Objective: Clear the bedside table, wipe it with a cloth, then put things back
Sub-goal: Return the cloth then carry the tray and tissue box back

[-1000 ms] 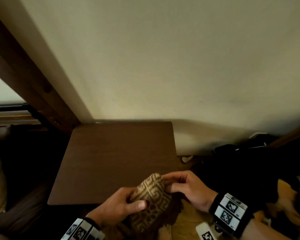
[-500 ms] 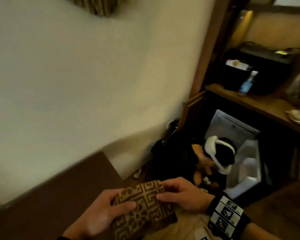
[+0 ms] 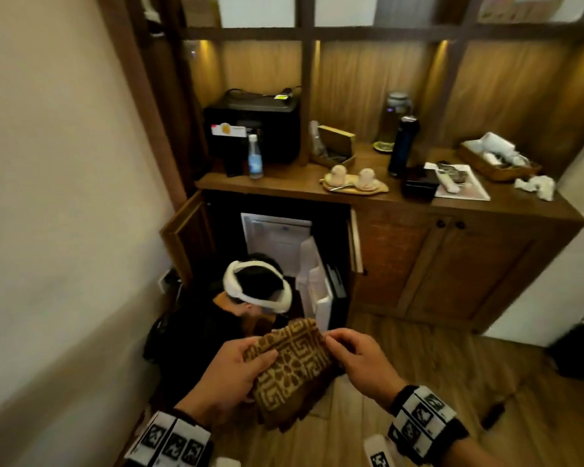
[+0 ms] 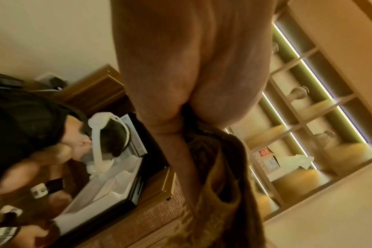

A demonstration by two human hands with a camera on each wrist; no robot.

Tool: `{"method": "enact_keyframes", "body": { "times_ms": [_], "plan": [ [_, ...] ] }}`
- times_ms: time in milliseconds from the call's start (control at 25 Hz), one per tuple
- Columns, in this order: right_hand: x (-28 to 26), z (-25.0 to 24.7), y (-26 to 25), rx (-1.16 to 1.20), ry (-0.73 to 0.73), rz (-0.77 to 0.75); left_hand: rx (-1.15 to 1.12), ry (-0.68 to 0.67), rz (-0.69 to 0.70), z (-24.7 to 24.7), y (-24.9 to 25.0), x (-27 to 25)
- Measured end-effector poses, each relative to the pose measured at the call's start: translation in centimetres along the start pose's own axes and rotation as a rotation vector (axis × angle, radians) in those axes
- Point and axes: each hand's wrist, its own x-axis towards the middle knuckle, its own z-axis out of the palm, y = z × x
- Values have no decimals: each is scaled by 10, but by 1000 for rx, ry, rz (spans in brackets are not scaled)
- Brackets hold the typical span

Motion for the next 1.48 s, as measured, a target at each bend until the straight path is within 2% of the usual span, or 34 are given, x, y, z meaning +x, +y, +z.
{"method": "enact_keyframes", "body": {
  "times_ms": [120, 200, 400, 520, 640, 720, 800, 1040, 1160, 1240, 1320, 1400, 1480],
  "plan": [
    [18, -101, 36, 76, 109, 146, -44, 105, 71, 55, 28, 86],
    [22, -174, 58, 94, 152, 212, -120, 208, 49, 88, 43, 151],
    [50, -303, 76, 154, 255, 227, -268, 363, 27, 134, 110, 290],
    [74, -343, 75, 221, 282, 253, -260, 489, 25, 136, 153, 369],
    [111, -376, 78, 266, 298, 299, -241, 607, -1, 118, 176, 464],
    [145, -398, 77, 269, 303, 346, -272, 584, 6, 98, 178, 534],
    [183, -421, 76, 248, 310, 381, -305, 601, -19, 99, 199, 571],
    [351, -490, 44, 132, 280, 450, -390, 630, 2, 81, 255, 712],
    [415, -512, 33, 95, 275, 458, -469, 627, -6, 45, 261, 771],
    [447, -526, 32, 80, 282, 454, -486, 575, -78, 10, 242, 814],
    [467, -536, 36, 63, 264, 459, -456, 574, -196, -10, 222, 840],
    [477, -545, 43, 55, 251, 480, -339, 615, -326, -17, 212, 842],
    [483, -552, 46, 66, 270, 489, -187, 657, -370, -22, 204, 834]
  ]
}}
